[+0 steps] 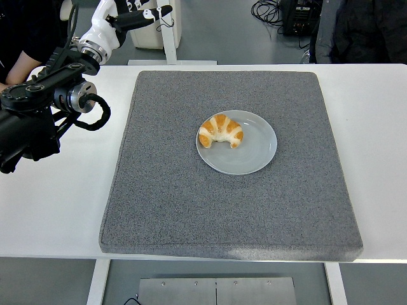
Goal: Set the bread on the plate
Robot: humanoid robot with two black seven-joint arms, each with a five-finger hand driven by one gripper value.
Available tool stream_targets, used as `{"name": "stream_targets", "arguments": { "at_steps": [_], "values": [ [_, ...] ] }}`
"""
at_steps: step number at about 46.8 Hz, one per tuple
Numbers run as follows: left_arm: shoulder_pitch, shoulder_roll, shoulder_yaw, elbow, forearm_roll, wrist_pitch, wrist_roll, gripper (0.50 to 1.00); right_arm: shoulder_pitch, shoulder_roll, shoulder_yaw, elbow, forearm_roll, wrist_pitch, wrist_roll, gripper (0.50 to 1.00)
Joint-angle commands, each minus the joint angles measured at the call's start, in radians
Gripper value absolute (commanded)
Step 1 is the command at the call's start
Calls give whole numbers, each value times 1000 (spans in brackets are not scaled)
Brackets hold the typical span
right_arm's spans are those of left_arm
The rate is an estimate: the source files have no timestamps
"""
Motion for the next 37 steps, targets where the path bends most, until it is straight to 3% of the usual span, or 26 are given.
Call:
{"name": "stream_targets", "arguments": {
  "at_steps": [1,14,24,37],
  "values": [
    [27,17,-50,0,1,-5,3,975,0,0,0,1,0,0,0,1000],
    [91,82,-190,1,-1,-10,4,975,0,0,0,-1,0,0,0,1000],
    [139,88,-248,4,-1,-48,3,975,0,0,0,-1,0,0,0,1000],
    [180,74,-253,4,16,-50,-8,975,0,0,0,4,0,0,0,1000]
  ]
}}
